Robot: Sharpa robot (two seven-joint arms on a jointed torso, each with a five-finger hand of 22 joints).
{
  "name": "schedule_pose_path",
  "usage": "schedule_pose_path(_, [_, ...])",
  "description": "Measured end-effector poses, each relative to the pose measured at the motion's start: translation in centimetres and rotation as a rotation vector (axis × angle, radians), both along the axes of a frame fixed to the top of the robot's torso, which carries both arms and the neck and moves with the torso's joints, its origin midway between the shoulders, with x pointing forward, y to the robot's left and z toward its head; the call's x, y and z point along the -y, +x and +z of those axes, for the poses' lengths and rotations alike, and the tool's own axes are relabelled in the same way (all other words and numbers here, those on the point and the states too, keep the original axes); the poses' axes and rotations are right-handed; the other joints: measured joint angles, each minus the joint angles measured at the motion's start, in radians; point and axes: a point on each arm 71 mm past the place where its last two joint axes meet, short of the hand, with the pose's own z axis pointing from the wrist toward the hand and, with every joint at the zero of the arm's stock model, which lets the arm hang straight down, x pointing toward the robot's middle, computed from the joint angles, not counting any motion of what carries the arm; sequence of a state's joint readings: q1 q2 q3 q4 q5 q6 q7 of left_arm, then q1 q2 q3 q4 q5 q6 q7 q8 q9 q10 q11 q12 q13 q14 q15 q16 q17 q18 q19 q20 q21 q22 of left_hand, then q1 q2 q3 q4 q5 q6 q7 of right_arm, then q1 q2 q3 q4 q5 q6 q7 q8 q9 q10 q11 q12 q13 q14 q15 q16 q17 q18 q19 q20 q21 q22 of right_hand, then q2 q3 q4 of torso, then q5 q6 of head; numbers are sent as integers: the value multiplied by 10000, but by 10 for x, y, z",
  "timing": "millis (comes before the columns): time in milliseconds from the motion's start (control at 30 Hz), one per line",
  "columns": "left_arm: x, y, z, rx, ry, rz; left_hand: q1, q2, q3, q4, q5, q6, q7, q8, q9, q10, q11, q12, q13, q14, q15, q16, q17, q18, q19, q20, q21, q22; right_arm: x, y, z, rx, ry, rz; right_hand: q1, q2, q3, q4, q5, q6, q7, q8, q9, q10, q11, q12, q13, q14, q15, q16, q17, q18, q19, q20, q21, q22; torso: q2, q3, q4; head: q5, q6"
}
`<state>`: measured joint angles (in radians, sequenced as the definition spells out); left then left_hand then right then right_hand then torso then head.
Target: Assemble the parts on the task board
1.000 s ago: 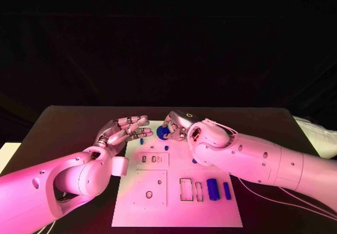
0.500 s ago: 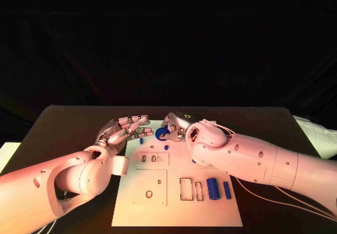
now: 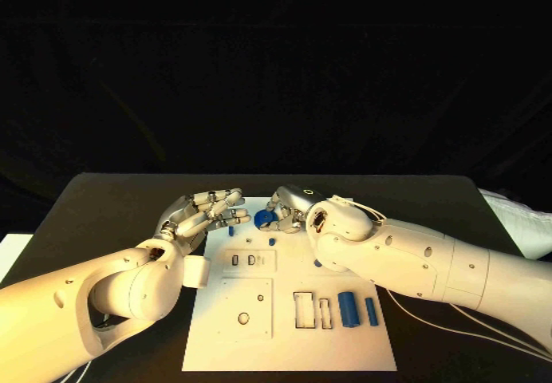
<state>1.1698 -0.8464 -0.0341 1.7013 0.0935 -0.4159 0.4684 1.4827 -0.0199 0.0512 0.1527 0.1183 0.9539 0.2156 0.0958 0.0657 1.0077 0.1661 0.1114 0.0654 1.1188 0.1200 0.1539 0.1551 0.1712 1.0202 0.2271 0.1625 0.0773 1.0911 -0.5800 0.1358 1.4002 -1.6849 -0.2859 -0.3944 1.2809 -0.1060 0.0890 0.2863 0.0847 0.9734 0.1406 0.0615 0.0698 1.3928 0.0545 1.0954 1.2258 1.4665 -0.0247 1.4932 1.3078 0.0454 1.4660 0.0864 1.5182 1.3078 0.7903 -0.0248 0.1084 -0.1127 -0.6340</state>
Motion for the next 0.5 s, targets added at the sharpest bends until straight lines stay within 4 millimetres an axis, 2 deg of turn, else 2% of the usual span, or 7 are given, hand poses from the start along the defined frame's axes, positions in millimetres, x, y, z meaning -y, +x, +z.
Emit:
schedule_pose_path(100, [0, 0, 0, -2, 3, 7, 0, 0, 0, 0, 0, 0, 0, 0, 0, 0, 0, 0, 0, 0, 0, 0, 0, 0, 0, 0, 0, 0, 8, -2, 1, 165, 211, -109, 157, 157, -54, -53, 475, 23, -16, 2, 16, 115, -30, 195, 161, 0, 0, 0, 0, 1, 0, 0, 0, 0, 0, 6, 0, -2, 24])
schedule_pose_path(167, [-1, 0, 0, -4, 9, 19, 0, 0, 0, 0, 0, 0, 0, 0, 0, 0, 0, 0, 0, 0, 0, 0, 0, -1, 0, 0, 0, 0, 15, -4, 4, 381, 495, -134, 203, 203, -75, -75, 607, 58, 19, 0, -4, 115, -30, 253, 210, 0, 0, 0, -1, 1, 0, 0, 0, -1, 0, 13, -1, -6, 37])
schedule_pose_path(233, [-2, 0, 0, -7, 20, 40, 0, 0, 0, 0, 0, 0, 0, 0, 0, 0, 0, 0, 0, 0, 0, 0, 0, 0, 0, 0, 0, -7, 24, -6, 10, 692, 969, -59, 391, 317, -70, -166, 645, 58, 19, 0, -6, 114, -30, 296, 257, 0, 0, 0, -1, 0, 0, 0, 0, -1, -2, 18, -10, -18, 57])
schedule_pose_path(367, [-4, 1, 0, -10, 34, 69, 0, 0, 0, 0, 0, 0, 0, 0, 0, 0, 0, 0, 0, 0, 0, 0, -1, 0, 0, 0, 0, -8, 43, -10, 24, 1130, 1737, 108, 528, 251, -88, -233, 625, 58, 19, 0, -6, 114, -30, 345, 314, 0, -1, 0, -1, 0, 0, 0, 0, -1, -13, 18, -29, -27, 72])
schedule_pose_path(467, [-4, 1, -1, -14, 39, 78, 0, 0, 0, 0, 0, 0, 0, 0, 0, 0, 0, 0, 1, 0, 0, 0, -1, 0, 0, 0, 0, -8, 74, -11, 32, 1237, 2126, 2, 752, 209, -99, -386, 605, 58, 19, 0, -5, 114, -30, 346, 344, 0, -1, 1, -1, 0, 0, 0, 2, -2, -37, 25, -68, -28, 81])
schedule_pose_path(500, [-4, 1, -1, -15, 40, 80, 0, 0, 0, 0, 0, 0, 0, 0, 0, 0, 0, 0, 1, 0, 0, 0, -1, 0, 0, 0, 0, -8, 84, -11, 33, 1217, 2198, -55, 867, 229, -72, -468, 605, 94, -17, 0, -6, 138, -20, 390, 378, 0, 0, 42, -1, -80, 0, 0, 48, -2, -50, 31, -92, -28, 83])
